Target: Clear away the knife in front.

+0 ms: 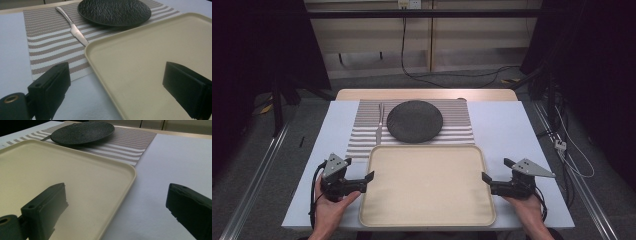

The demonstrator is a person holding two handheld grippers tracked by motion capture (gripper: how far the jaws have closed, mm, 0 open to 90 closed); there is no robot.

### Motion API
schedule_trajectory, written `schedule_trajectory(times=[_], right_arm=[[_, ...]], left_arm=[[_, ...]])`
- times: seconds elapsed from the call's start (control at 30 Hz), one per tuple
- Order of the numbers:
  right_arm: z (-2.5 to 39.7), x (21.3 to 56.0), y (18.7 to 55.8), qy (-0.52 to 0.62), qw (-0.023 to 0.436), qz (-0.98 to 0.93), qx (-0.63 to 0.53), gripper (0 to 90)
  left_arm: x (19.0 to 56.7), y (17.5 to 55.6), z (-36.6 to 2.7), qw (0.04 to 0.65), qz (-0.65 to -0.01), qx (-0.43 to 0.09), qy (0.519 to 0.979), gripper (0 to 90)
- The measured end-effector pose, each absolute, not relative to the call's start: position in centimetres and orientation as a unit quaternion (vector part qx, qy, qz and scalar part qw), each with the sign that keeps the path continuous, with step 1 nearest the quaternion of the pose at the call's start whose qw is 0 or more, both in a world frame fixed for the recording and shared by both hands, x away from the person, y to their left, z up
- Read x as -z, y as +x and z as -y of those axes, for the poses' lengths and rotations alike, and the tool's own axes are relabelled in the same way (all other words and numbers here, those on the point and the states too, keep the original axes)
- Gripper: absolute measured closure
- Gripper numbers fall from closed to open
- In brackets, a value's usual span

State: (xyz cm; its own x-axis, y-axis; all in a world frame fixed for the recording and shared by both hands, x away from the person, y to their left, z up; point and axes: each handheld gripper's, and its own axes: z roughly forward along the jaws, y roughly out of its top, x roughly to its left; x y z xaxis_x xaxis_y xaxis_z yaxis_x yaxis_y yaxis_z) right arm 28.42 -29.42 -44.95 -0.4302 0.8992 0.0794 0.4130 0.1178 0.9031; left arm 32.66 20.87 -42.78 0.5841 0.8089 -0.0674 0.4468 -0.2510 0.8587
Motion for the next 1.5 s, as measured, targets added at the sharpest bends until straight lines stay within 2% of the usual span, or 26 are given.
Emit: schedule_trajectory(times=[0.47, 0.87, 0.93, 1.17, 1.5], right_arm=[[29.4, 45.0, 28.7, 0.473, 0.252, -0.701, -0.470, 3.2], [29.4, 45.0, 28.7, 0.477, 0.248, -0.700, -0.470, 3.2], [29.4, 45.0, 28.7, 0.477, 0.248, -0.700, -0.470, 3.2], [29.4, 45.0, 28.6, 0.477, 0.248, -0.700, -0.470, 3.2], [29.3, 45.1, 28.7, 0.476, 0.247, -0.701, -0.470, 3.2]], left_arm=[[42.7, 33.6, -20.1, 0.448, -0.399, -0.176, 0.781, 5.9], [41.5, 35.8, -19.6, 0.428, -0.404, -0.190, 0.786, 5.6], [41.2, 36.0, -19.4, 0.426, -0.390, -0.195, 0.793, 6.0], [40.4, 37.6, -19.5, 0.433, -0.398, -0.206, 0.782, 6.2], [40.3, 40.9, -19.2, 0.423, -0.417, -0.185, 0.783, 7.3]])
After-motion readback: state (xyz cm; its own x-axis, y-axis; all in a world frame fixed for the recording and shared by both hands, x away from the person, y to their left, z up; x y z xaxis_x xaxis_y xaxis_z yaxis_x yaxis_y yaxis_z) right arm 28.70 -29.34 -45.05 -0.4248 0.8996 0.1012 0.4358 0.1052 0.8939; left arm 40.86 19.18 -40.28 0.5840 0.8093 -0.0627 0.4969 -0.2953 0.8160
